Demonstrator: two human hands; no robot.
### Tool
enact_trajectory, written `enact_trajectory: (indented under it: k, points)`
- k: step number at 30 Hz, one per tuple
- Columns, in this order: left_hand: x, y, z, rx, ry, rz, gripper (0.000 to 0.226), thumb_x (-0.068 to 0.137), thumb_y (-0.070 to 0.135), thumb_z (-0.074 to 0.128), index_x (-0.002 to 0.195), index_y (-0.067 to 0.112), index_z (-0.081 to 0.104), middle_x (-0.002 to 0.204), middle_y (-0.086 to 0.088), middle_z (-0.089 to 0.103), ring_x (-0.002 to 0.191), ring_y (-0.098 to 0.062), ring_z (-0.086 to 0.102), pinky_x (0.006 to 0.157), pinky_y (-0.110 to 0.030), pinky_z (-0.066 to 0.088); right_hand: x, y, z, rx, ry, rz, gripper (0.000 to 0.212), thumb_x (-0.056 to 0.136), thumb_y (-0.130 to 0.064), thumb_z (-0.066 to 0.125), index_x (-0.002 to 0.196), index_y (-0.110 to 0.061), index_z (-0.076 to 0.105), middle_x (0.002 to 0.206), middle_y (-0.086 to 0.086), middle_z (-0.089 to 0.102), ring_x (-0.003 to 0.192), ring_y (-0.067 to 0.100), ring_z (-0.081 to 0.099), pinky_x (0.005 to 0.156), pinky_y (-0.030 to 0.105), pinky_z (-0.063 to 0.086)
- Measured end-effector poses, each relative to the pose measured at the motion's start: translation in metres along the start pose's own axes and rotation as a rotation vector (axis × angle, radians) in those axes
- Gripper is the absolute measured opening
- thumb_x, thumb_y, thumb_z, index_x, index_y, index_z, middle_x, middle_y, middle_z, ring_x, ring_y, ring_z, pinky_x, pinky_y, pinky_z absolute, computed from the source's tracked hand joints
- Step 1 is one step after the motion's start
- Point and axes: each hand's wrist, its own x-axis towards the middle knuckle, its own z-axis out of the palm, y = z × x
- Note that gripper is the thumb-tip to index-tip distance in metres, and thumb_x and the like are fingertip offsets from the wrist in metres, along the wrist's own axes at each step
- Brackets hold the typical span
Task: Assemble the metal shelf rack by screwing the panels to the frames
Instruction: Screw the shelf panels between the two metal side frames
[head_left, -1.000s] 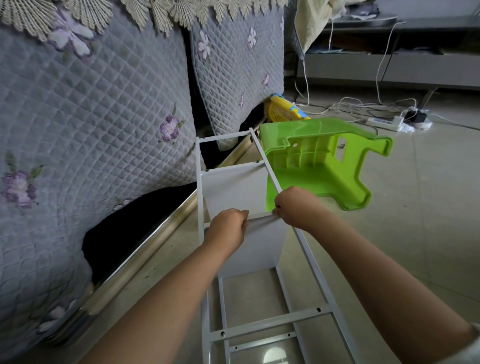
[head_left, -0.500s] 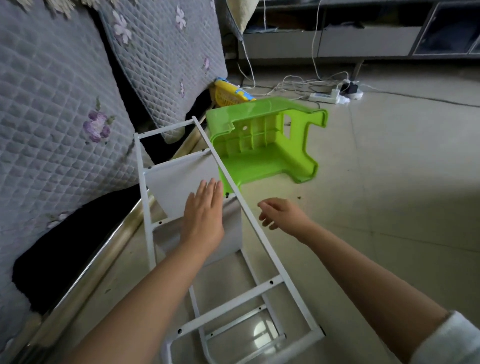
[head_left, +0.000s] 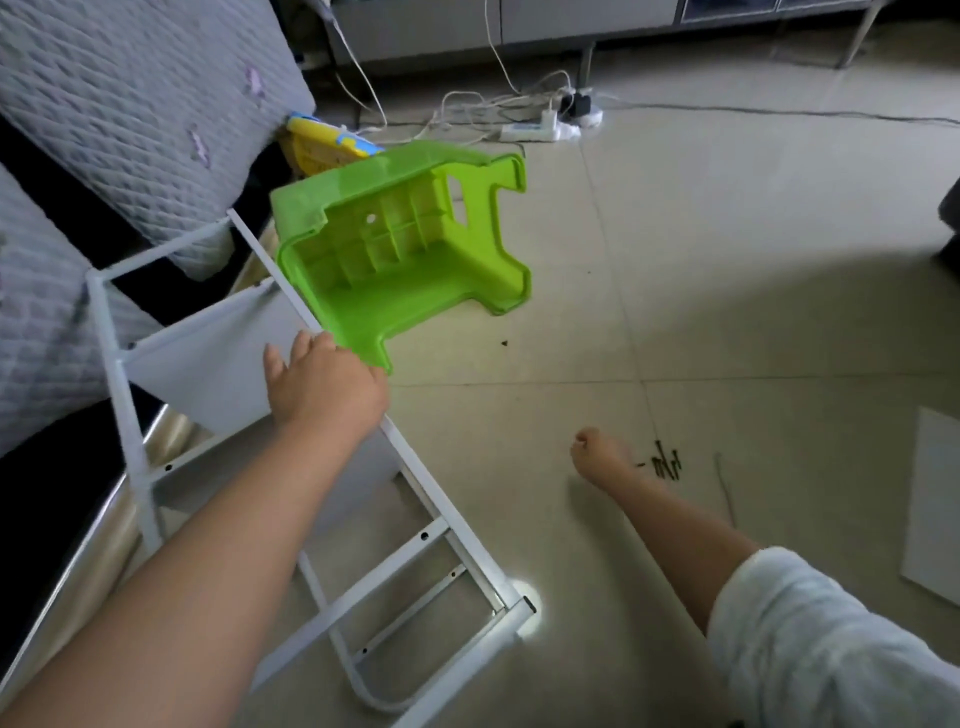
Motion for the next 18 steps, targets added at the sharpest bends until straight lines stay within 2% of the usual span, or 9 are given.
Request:
enact_trajectory:
  k: [2,4,6,8,11,14,18]
  points:
    - [0.003,0.018,-0.002,0.037,-0.082,-0.043,0.049,0.094,0.03,0.036,0.132,0.001,0.047,0.142,-0.017,0.036,0.134,-0.027,0.028,0.113,-0.038,0.019,0.002,0.042,0.004,-0.066,0.067,0.106,0.044,0.094,-0.022,0.042,0.135,-0.005,0.041,0.14,0.018,0.04,0.128,0.033,0.039,0.101,0.035,0.037]
    - [0.005,0.029,0.002,0.003,-0.139,-0.103,0.055,0.092,0.025,0.042,0.138,-0.004,0.035,0.146,-0.021,0.026,0.135,-0.03,0.026,0.111,-0.035,0.02,0.003,0.074,0.006,-0.126,0.136,0.189,0.05,0.092,-0.029,0.044,0.138,-0.009,0.036,0.147,0.015,0.028,0.135,0.032,0.026,0.106,0.038,0.03]
    - [0.008,0.032,0.007,-0.012,-0.162,-0.159,0.067,0.09,0.023,0.045,0.143,-0.007,0.018,0.152,-0.022,0.009,0.141,-0.03,0.014,0.114,-0.036,0.012,0.005,0.097,0.006,-0.207,0.208,0.243,0.059,0.09,-0.038,0.046,0.142,-0.016,0.03,0.154,0.011,0.013,0.142,0.03,0.01,0.112,0.042,0.02]
    - [0.009,0.033,0.01,0.027,-0.179,-0.186,0.072,0.09,0.022,0.045,0.146,-0.006,0.009,0.155,-0.02,-0.002,0.144,-0.028,0.002,0.116,-0.038,0.003,0.006,0.116,0.0,-0.204,0.263,0.305,0.063,0.086,-0.045,0.049,0.141,-0.023,0.029,0.155,0.01,0.006,0.142,0.032,0.004,0.113,0.046,0.016]
    - [0.011,0.034,0.01,0.082,-0.213,-0.207,0.071,0.09,0.02,0.042,0.146,-0.006,0.006,0.155,-0.019,-0.006,0.145,-0.027,-0.002,0.116,-0.04,0.0,0.011,0.141,-0.014,-0.134,0.182,0.373,0.068,0.085,-0.052,0.05,0.143,-0.028,0.023,0.155,0.012,-0.005,0.141,0.038,-0.001,0.111,0.052,0.015]
    - [0.011,0.038,0.007,0.109,-0.237,-0.194,0.07,0.093,0.02,0.04,0.145,-0.009,0.004,0.155,-0.021,-0.006,0.145,-0.03,-0.001,0.116,-0.04,0.002,0.016,0.14,-0.014,-0.081,0.052,0.318,0.067,0.088,-0.052,0.046,0.145,-0.029,0.02,0.155,0.01,-0.009,0.142,0.036,-0.004,0.112,0.052,0.012]
    - [0.008,0.038,0.006,0.119,-0.249,-0.185,0.071,0.093,0.022,0.042,0.144,-0.011,0.006,0.154,-0.023,-0.006,0.144,-0.031,0.0,0.116,-0.039,0.004,0.02,0.119,0.0,-0.041,0.047,0.346,0.071,0.091,-0.047,0.044,0.148,-0.025,0.009,0.155,0.008,-0.014,0.143,0.031,-0.01,0.114,0.049,0.007]
